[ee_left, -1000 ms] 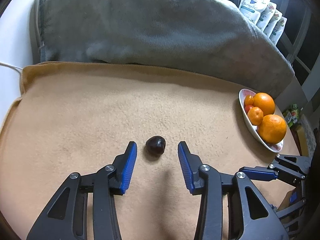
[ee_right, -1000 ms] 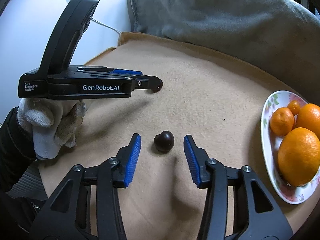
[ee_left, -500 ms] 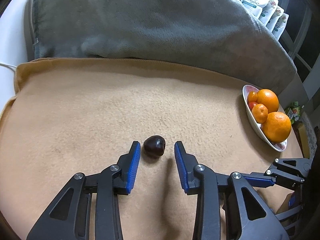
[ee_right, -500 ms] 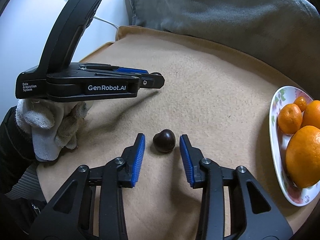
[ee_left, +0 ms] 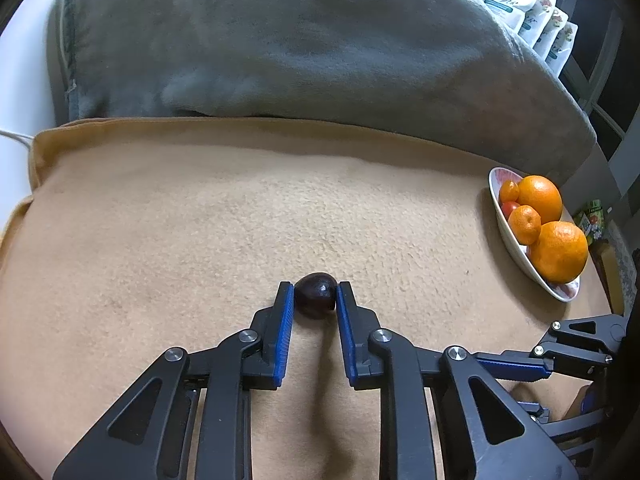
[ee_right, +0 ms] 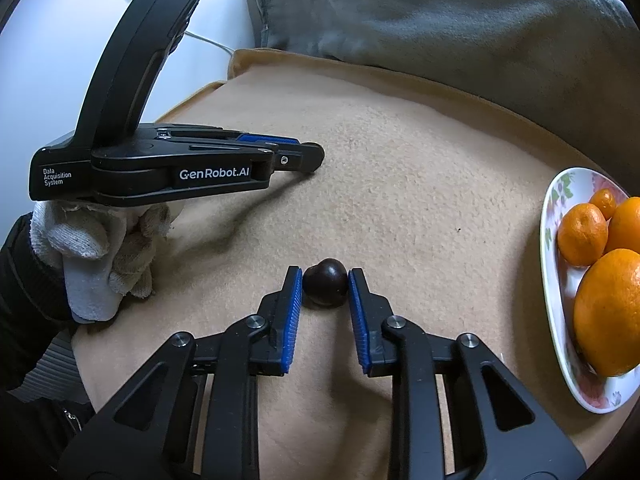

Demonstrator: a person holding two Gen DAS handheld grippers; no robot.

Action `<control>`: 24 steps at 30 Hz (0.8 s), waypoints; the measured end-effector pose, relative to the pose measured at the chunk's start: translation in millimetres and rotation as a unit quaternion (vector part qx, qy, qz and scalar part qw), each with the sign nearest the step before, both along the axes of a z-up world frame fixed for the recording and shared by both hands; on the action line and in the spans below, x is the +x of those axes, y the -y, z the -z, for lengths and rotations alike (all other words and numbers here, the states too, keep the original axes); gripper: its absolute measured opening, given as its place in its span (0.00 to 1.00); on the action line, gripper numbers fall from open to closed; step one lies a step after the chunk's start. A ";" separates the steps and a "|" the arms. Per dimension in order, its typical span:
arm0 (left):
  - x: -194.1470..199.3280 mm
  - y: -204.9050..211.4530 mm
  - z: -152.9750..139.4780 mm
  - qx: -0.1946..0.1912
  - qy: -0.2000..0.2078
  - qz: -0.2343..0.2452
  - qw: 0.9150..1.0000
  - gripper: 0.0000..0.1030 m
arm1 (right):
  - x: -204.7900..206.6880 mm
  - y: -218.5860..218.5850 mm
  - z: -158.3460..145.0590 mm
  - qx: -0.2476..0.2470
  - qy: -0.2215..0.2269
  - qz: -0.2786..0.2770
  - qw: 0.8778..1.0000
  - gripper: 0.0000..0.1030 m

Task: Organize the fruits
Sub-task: 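Close the left gripper on its plum while the right gripper closes on the other plum, then carry both held plums over the plate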

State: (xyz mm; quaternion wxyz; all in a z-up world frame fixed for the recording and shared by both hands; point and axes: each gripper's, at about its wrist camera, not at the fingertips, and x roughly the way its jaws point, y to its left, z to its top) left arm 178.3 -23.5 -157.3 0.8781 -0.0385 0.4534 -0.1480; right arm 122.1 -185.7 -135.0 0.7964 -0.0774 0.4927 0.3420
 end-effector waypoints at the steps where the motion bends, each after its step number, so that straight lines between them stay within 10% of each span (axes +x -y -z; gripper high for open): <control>1: -0.4 -0.5 -0.3 0.000 0.001 0.000 1.000 0.19 | -0.8 0.5 -0.4 0.000 0.001 0.000 1.000 0.23; 24: -27.7 -4.8 -40.6 -0.022 0.043 0.018 0.999 0.19 | -20.5 46.8 -40.8 0.041 0.036 0.035 0.998 0.23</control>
